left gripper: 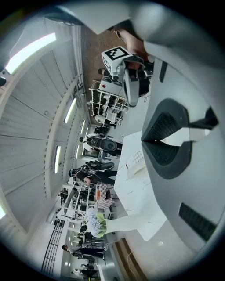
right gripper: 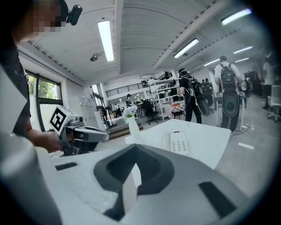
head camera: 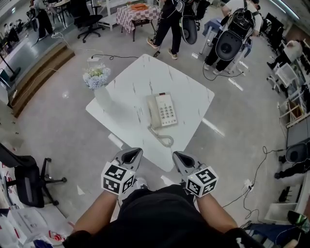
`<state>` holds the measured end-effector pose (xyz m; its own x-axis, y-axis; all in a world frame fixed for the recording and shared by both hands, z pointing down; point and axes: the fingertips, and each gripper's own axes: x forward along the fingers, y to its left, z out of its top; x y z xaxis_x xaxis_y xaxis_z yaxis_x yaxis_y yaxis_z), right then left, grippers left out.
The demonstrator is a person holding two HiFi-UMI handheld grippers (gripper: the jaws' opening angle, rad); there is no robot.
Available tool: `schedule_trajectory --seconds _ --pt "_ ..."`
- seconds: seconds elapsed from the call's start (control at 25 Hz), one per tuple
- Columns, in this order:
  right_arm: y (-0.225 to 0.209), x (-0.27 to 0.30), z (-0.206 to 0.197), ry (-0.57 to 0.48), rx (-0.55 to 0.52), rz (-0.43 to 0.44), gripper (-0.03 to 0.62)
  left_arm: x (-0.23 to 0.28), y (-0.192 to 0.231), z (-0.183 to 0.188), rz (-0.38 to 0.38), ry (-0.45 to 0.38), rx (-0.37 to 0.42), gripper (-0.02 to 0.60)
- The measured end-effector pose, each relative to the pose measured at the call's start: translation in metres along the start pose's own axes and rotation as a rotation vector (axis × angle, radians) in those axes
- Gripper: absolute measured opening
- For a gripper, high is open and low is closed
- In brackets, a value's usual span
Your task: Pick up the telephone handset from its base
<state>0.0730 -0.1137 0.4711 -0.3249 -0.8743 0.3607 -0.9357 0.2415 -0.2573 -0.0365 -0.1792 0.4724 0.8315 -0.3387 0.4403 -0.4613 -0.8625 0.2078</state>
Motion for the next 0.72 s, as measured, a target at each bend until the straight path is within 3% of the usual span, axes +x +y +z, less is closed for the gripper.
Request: schedule_trajectory --seconds 0.4,0.72 --pt "-0.023 0.016 0.016 0.002 -0.057 -0.084 0.002 0.011 0.019 0.002 0.001 0.022 0.014 0.003" --pt "-0.042 0.029 0.034 0.02 -0.083 0.021 0.002 0.023 0.019 0.013 0.076 0.005 -0.02 0.003"
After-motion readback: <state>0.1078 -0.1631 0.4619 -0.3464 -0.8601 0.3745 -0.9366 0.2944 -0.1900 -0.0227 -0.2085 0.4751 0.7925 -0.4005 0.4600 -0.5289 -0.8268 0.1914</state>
